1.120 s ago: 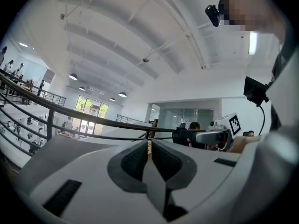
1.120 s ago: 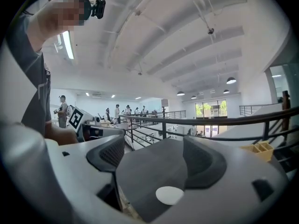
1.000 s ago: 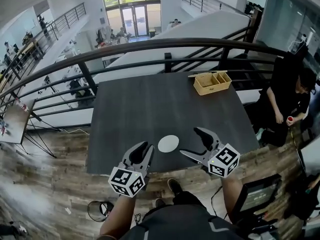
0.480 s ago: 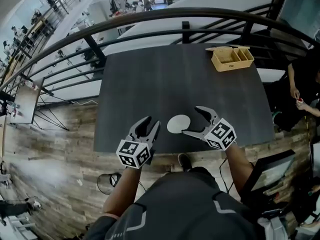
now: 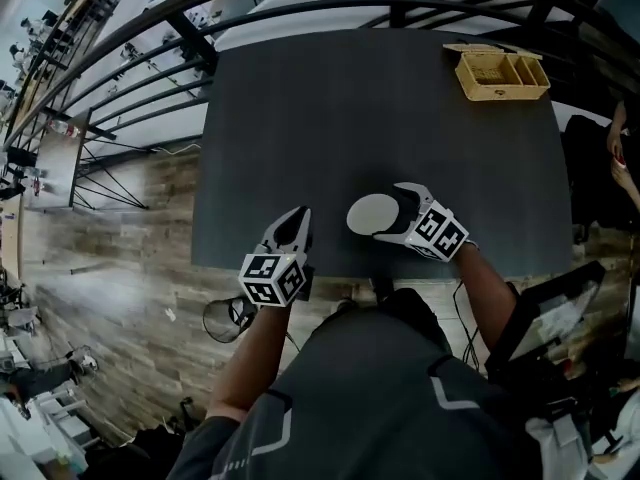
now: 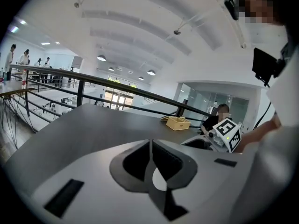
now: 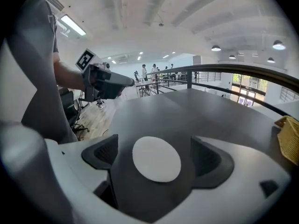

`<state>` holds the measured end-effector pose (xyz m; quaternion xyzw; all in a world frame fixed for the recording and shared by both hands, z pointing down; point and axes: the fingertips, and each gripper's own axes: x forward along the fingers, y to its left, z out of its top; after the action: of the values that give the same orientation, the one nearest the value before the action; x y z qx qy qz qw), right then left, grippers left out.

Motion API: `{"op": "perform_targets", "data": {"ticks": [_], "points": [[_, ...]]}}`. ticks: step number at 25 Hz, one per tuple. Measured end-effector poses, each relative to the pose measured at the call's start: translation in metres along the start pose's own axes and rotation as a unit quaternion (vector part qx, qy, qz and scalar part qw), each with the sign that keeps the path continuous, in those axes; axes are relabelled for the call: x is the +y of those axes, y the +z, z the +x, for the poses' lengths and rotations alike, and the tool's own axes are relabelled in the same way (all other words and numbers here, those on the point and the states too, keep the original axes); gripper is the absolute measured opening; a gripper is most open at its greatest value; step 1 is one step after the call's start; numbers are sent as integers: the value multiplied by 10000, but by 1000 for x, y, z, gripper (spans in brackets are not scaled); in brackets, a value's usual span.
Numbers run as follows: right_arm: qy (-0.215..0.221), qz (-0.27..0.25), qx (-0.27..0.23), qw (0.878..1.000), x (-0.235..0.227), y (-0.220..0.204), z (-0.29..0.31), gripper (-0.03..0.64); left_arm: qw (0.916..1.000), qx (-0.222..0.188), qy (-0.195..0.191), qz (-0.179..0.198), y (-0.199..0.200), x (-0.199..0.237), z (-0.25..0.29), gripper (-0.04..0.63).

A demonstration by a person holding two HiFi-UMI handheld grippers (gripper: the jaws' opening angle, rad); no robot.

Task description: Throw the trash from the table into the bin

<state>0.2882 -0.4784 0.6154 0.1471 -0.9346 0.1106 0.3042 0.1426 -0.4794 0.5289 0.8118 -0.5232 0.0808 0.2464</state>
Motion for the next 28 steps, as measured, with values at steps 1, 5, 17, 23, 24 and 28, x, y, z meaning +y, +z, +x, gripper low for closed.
{"op": "perform_targets", "data": {"ticks": [1, 5, 17, 23, 24, 28], "points": [[56, -73, 123, 9999, -2, -7, 7, 468, 10000, 43, 55, -41, -3, 3, 1, 24], [359, -389, 643, 9965, -3, -34, 31, 482, 9992, 181, 269, -222, -15, 13, 3, 23], [787, -1053, 1341, 9822, 5, -69, 73, 512, 9970, 447, 468, -424, -39, 19, -4, 23], [703, -901, 1140, 9869, -4, -68, 74, 505, 9958, 469, 578, -539, -48, 17, -15, 23], [679, -884, 1121, 9874, -6, -68, 73, 491, 9955, 453, 609, -562, -49, 18, -17, 23], [526, -917, 1097, 9883, -10, -67, 72, 467, 9959, 427, 707, -372, -50, 14, -27, 23]]}}
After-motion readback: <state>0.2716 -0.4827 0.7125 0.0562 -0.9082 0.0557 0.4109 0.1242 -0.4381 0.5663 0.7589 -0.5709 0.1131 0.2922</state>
